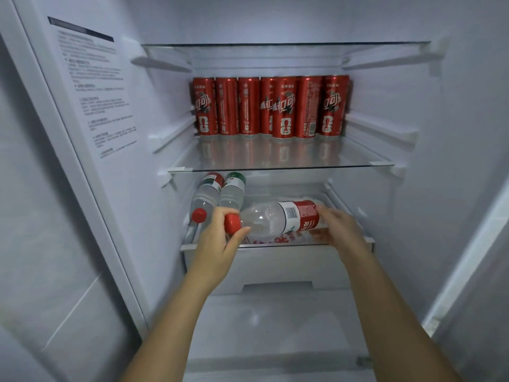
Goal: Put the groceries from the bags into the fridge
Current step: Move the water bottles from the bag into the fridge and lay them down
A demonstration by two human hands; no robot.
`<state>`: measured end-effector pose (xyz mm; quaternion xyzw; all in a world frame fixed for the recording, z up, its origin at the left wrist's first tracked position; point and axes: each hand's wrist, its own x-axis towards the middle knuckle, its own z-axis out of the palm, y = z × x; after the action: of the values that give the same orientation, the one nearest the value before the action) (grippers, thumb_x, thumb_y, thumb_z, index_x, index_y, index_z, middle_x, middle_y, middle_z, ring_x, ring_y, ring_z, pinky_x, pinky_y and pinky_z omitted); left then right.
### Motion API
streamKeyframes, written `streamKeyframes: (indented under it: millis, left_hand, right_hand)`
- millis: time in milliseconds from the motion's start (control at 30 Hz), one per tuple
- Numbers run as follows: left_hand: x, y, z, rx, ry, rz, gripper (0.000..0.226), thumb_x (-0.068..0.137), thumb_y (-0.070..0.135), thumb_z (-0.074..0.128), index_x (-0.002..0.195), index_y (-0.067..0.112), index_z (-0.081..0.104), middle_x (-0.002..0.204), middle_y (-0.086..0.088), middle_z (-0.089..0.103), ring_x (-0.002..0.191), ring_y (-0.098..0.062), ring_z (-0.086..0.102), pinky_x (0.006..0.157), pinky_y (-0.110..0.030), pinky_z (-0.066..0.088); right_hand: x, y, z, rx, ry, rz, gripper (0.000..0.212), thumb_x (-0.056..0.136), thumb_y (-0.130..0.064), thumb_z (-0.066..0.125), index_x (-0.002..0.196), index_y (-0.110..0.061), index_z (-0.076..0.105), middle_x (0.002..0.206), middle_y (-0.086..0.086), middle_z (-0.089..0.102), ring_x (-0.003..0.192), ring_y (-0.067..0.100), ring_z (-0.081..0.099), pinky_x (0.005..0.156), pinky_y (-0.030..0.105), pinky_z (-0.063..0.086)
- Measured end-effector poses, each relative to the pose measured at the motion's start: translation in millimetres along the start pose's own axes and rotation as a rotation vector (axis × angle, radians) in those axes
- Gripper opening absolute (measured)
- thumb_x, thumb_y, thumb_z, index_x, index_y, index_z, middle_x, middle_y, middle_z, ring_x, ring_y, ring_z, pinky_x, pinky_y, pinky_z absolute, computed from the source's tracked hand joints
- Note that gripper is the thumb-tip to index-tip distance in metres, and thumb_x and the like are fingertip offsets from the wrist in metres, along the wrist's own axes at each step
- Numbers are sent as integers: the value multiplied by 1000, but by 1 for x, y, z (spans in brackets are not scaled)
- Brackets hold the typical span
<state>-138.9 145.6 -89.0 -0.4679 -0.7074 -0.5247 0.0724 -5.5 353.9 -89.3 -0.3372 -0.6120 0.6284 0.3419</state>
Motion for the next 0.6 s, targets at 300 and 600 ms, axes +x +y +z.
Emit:
streamKeyframes:
  millis: [300, 600]
  left_hand:
    - [0, -22, 6, 234, -89, -81, 30, 89, 32, 67, 108, 19, 48, 89, 9, 50, 84, -17, 52, 72, -32, 42]
    - [2, -34, 17, 298, -59, -164, 31, 88, 37, 67, 101, 24, 43, 91, 4, 56, 82, -19, 54, 62, -29, 33]
  right_hand:
    - [11, 8, 4, -9, 111, -56, 12, 96, -31, 60, 92, -19, 64, 93, -4, 67, 83, 23, 70, 57, 20, 49]
    - [26, 12, 10, 1, 182, -85, 28, 93, -20, 64, 120, -12, 63, 104, 2, 67, 87, 19, 69, 71, 30, 57]
